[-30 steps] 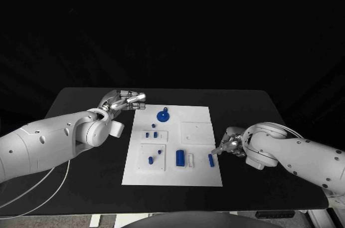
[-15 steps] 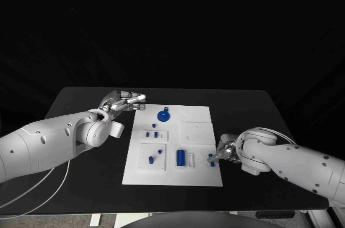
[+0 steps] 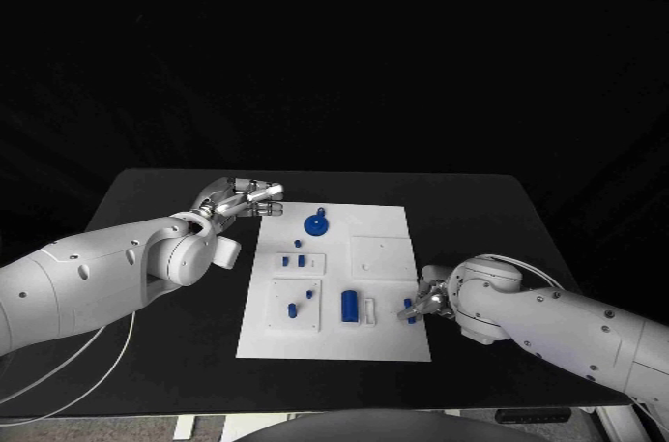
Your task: Assemble the parts on the task board
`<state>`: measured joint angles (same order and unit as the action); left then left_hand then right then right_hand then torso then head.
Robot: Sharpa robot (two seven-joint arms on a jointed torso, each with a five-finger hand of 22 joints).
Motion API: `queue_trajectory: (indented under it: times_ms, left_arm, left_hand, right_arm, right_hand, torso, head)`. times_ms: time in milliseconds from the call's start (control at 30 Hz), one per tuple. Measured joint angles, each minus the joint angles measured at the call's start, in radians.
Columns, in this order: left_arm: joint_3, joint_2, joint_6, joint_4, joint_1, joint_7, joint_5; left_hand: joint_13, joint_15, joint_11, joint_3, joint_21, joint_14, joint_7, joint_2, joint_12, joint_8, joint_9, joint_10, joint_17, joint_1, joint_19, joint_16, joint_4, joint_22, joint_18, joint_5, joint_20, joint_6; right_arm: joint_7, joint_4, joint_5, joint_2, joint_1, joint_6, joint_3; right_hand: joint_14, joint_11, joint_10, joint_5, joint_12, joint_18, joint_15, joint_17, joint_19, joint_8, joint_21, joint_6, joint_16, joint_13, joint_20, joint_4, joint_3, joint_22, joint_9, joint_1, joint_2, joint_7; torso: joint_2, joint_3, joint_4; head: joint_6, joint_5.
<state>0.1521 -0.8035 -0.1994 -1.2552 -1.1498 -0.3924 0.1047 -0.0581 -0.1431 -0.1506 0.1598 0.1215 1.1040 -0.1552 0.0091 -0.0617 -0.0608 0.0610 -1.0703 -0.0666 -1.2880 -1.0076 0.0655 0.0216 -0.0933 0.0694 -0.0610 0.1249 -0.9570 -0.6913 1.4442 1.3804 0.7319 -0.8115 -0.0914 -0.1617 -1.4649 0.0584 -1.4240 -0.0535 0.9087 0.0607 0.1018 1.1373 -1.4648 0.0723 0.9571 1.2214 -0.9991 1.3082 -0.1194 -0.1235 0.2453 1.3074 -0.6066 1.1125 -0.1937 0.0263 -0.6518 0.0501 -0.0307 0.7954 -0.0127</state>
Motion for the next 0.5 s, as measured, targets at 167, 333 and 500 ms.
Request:
queue_trajectory:
  times_ms: [167, 333, 500]
  left_arm:
    - [0.0, -0.003, 0.005, -0.007, 0.0, 0.003, 0.001]
    - [0.0, -0.006, 0.01, -0.01, 0.0, 0.007, 0.002]
    - [0.001, -0.007, 0.015, -0.011, 0.0, 0.01, 0.002]
  left_hand:
    - [0.0, 0.0, 0.0, 0.0, 0.0, 0.0, -0.003, 0.0, 0.0, 0.0, 0.0, 0.0, 0.0, 0.0, 0.0, 0.0, 0.0, 0.001, 0.0, 0.0, 0.0, 0.004]
    - [0.0, 0.0, 0.0, 0.0, 0.0, 0.0, -0.005, -0.004, 0.0, 0.0, -0.001, 0.0, 0.0, 0.004, 0.0, 0.0, -0.005, 0.001, 0.0, 0.0, 0.0, 0.035]
    - [0.0, 0.0, 0.003, -0.003, 0.0, 0.0, -0.005, -0.004, 0.0, 0.0, -0.001, 0.003, 0.0, 0.004, 0.0, 0.0, -0.008, 0.002, 0.0, 0.0, 0.0, 0.042]
  right_arm:
    - [0.0, -0.024, 0.044, -0.026, 0.01, 0.023, -0.002]
    - [0.003, -0.034, 0.078, -0.039, 0.015, 0.045, -0.003]
    - [0.01, -0.035, 0.096, -0.046, 0.017, 0.06, -0.005]
  right_hand:
    - [0.0, -0.002, -0.002, 0.0, 0.0, 0.0, 0.0, 0.0, 0.0, 0.001, 0.0, -0.004, 0.0, 0.0, 0.0, 0.005, 0.019, 0.0, -0.214, 0.0, 0.0, 0.0]
    - [0.0, -0.01, 0.007, 0.0, 0.0, 0.0, 0.0, -0.001, 0.0, 0.001, -0.006, -0.003, 0.0, 0.0, 0.0, 0.0, 0.031, 0.0, -0.24, -0.007, 0.007, 0.0]
    - [0.0, -0.013, 0.01, 0.009, -0.007, 0.0, 0.0, -0.003, 0.0, 0.001, -0.012, -0.003, 0.004, 0.0, 0.0, 0.077, 0.143, 0.0, -0.254, 0.046, 0.033, 0.0]
  torso:
    - [0.0, -0.0006, 0.0009]
    - [0.0, 0.0, 0.0009]
    - [0.0, 0.0004, 0.0001]
  head:
    - [0.001, -0.003]
    - [0.005, -0.008]
    - [0.006, -0.009]
